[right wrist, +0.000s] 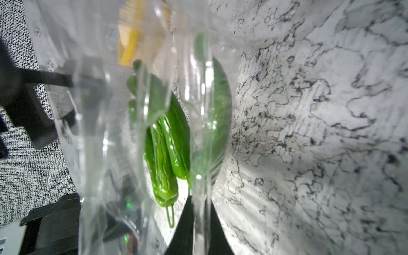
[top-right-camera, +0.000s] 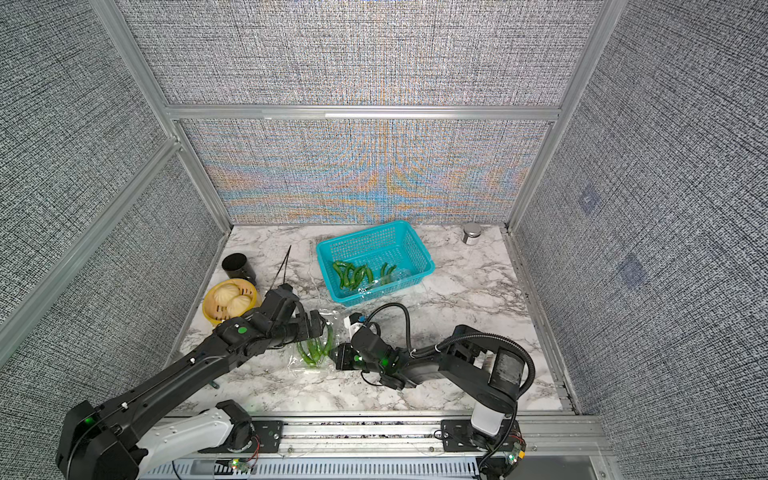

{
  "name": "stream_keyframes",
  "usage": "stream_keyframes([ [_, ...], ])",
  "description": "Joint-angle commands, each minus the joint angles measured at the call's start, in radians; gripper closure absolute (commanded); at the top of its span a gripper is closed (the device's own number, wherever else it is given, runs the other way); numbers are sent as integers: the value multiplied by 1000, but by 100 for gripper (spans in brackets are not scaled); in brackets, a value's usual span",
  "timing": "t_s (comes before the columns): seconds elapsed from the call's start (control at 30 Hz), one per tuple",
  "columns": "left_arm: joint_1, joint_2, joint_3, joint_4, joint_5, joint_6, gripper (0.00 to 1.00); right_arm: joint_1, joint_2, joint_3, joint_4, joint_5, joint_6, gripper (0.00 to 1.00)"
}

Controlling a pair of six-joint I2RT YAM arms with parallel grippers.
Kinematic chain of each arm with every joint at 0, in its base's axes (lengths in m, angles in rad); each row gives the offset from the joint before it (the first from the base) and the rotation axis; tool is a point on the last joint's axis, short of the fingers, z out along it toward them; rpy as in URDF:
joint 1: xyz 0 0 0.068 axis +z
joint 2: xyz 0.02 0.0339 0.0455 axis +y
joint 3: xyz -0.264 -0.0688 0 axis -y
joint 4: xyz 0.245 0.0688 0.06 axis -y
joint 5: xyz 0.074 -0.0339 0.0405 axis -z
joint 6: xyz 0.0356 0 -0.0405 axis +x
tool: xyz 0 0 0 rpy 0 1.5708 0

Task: Take small green peppers out of containers
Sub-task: Open the packing box at the center of the board.

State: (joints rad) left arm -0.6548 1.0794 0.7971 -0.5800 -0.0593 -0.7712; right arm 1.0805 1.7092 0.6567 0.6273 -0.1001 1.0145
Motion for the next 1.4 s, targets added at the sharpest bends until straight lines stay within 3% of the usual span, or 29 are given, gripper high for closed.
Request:
stream_keyframes([
  [0.0,-3,3,38,-106,-44,46,1,2,-22,26,-126,18,-42,87],
  [0.23,-5,17,87,-201,-56,79,0,-1,-69,68,-304,25,-102,87],
  [0.4,-8,85,156,-234,-3,2,0,-1,-83,99,-383,39,-141,87],
  [0.7,-59,330,351,-411,22,-21,0,2,-39,89,-267,-7,-141,90],
  [0.93,-58,357,394,-543,7,-86,0,1,-54,40,-184,11,-127,100],
  [1.13,-59,346,380,-527,26,-91,1,2,-57,14,-120,6,-119,100],
  [1.37,-104,399,485,-559,15,-81,1,20,-134,38,-275,95,-203,100],
])
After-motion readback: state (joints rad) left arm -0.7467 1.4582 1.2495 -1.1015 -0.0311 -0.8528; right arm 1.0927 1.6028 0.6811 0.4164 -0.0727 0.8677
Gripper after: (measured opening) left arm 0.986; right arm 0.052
